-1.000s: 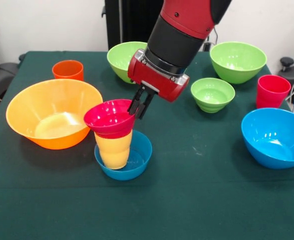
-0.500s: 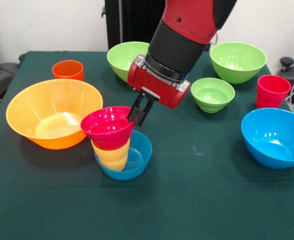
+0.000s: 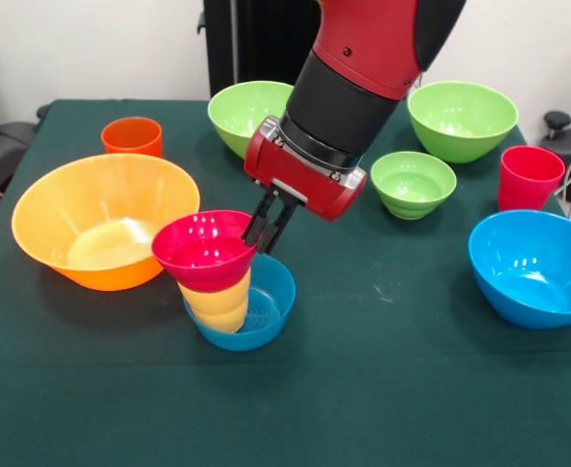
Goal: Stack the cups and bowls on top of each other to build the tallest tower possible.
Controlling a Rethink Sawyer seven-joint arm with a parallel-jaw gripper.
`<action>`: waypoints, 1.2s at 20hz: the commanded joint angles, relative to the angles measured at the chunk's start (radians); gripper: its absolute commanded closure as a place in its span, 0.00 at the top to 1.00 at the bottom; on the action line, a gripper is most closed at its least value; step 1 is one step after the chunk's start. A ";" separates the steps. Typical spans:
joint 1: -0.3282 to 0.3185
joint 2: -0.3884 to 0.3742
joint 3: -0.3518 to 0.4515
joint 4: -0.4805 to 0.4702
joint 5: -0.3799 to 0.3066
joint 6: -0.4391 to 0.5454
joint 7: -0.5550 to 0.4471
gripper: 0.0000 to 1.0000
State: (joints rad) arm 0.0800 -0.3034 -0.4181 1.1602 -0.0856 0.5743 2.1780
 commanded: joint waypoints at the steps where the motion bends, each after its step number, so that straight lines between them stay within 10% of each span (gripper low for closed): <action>1: 0.001 0.033 0.088 -0.032 0.009 0.108 0.051 0.00; 3: -0.003 0.028 0.096 -0.022 0.013 0.106 0.046 0.00; 4: -0.005 0.024 0.100 -0.014 0.015 0.094 0.049 1.00; 24: 0.006 -0.075 0.126 0.061 0.077 0.185 0.034 1.00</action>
State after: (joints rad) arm 0.0682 -0.3606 -0.3997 1.1664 -0.0186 0.6343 2.1780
